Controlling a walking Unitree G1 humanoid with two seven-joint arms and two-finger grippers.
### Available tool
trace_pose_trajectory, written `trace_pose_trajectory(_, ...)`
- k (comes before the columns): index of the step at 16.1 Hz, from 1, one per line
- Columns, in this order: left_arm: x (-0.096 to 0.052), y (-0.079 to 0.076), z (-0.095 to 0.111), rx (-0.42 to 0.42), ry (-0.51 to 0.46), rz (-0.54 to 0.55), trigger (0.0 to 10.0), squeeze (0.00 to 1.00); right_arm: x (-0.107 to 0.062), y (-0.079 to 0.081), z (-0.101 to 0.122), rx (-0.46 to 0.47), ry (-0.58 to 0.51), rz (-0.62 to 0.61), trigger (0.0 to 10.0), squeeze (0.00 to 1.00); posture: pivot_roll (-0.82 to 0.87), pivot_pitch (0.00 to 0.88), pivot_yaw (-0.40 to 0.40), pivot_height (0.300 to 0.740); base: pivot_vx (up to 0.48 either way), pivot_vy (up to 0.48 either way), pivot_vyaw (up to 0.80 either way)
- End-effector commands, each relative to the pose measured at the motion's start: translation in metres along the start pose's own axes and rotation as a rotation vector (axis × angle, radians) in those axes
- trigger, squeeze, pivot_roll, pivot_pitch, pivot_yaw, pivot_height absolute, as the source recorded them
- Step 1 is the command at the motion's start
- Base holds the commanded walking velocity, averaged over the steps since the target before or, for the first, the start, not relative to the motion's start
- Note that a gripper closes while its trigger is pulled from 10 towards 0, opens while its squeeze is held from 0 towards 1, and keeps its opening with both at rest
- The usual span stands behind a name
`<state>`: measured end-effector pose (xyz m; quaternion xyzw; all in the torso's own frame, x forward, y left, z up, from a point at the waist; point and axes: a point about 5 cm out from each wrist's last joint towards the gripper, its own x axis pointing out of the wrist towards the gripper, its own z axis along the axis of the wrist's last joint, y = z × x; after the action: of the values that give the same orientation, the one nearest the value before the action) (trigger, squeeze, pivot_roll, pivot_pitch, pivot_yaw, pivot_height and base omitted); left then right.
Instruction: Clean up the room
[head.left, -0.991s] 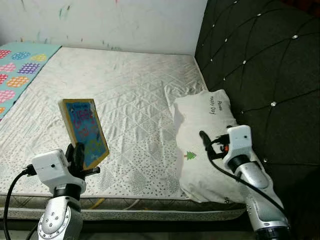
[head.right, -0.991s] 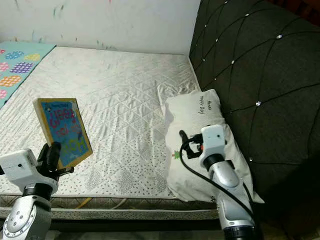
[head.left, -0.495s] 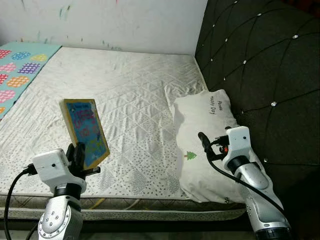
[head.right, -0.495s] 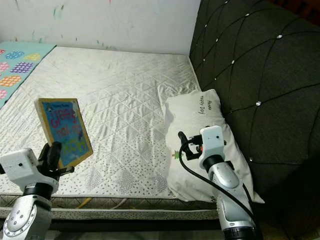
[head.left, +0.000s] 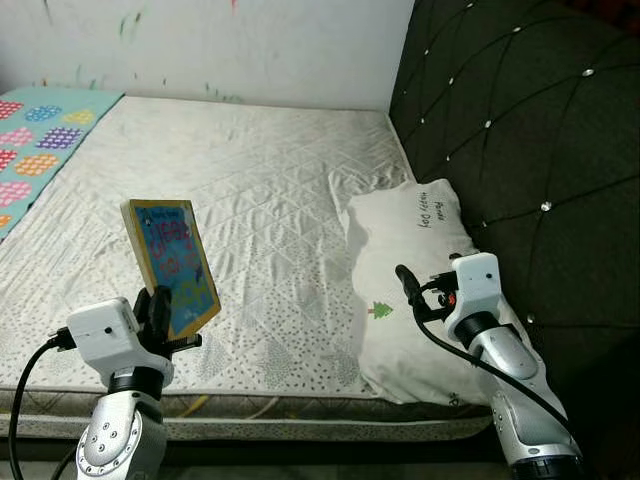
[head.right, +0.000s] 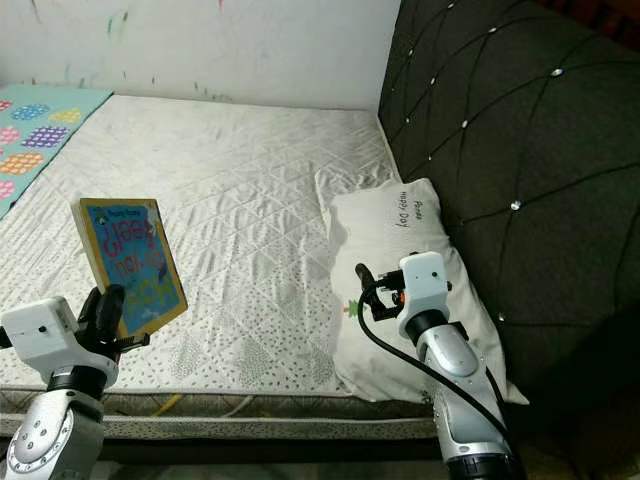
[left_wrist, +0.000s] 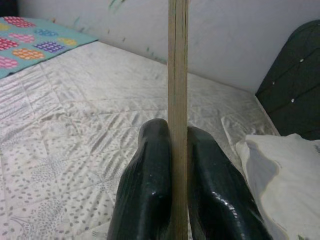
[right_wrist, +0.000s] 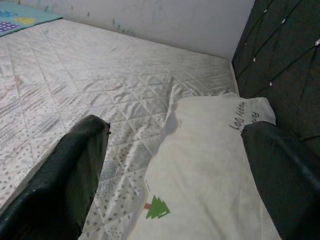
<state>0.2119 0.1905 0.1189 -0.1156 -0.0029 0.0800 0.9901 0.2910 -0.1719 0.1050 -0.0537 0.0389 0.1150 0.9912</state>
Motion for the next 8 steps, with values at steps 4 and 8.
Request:
trace_pose_trajectory(4, 0.0004, -0.003, 0.0099, -0.002, -0.04, -0.01, 10.0, 0.0, -0.0013, -0.0016, 0.0013, -0.014, 0.004, 0.006, 10.0, 0.0, -0.1, 0.0, -0.045, 0.625, 0.0, 0.0, 0.0)
trace_pose_trajectory(8, 0.0004, -0.0031, 0.0096, -0.003, -0.035, -0.01, 10.0, 0.0, -0.0014, -0.0012, 0.0013, -0.017, 0.003, 0.009, 10.0, 0.0, -0.1, 0.001, -0.045, 0.595, 0.0, 0.0, 0.0)
